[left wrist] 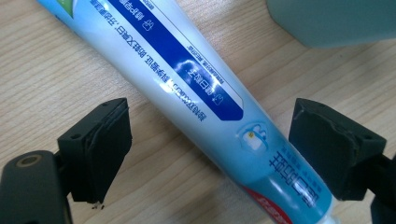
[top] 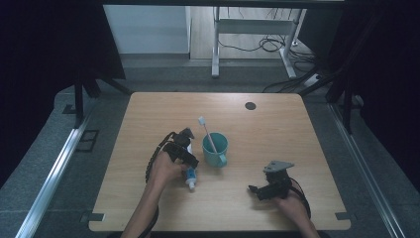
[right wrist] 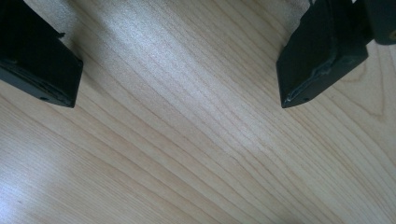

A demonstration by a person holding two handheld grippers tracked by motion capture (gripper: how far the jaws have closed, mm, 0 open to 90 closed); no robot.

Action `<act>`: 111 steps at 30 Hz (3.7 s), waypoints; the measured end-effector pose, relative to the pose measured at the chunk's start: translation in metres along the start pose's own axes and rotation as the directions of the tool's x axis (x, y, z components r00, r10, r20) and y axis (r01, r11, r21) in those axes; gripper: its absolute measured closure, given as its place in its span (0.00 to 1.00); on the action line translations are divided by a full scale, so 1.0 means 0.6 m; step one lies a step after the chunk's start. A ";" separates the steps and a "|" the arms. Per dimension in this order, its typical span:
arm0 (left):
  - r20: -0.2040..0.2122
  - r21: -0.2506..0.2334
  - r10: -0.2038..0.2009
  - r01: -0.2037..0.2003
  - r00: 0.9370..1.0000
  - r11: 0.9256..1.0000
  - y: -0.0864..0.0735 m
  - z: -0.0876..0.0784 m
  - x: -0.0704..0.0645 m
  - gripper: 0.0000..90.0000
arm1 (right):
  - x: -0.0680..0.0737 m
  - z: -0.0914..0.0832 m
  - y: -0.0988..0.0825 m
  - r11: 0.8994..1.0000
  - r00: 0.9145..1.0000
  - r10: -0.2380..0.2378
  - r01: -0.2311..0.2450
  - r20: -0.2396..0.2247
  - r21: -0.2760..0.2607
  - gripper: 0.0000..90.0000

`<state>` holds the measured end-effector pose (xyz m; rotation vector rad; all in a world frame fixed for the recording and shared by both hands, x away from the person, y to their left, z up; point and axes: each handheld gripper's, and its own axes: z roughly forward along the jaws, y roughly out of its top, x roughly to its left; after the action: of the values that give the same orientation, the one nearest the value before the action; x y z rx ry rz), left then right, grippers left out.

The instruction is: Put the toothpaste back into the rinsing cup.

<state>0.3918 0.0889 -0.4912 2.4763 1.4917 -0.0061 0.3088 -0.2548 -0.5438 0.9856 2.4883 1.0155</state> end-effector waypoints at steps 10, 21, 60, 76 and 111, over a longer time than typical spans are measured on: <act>-0.001 0.032 -0.009 0.009 1.000 0.999 0.001 0.013 0.003 0.15 | 0.000 0.000 0.000 1.000 1.000 0.000 0.000 0.000 0.000 0.00; -0.016 0.077 0.018 -0.016 1.000 0.997 0.003 0.014 0.011 0.27 | 0.000 0.000 0.000 1.000 1.000 0.000 0.000 0.000 0.000 0.00; -0.003 0.188 0.046 -0.045 0.999 0.981 0.022 -0.002 0.028 0.80 | 0.000 0.000 0.000 1.000 1.000 -0.001 0.001 0.000 0.002 0.00; 0.018 0.137 0.074 -0.076 0.997 0.988 0.011 -0.018 0.039 0.81 | 0.000 0.000 0.000 1.000 1.000 -0.001 0.001 0.000 0.002 0.00; 0.016 -0.074 0.100 -0.099 0.995 0.992 -0.020 -0.067 0.056 0.82 | 0.000 0.000 0.000 1.000 1.000 -0.001 0.001 0.000 0.002 0.00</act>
<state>0.3924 0.1320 -0.4590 2.4818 1.3349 0.0412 0.3088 -0.2549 -0.5437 0.9844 2.4898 1.0133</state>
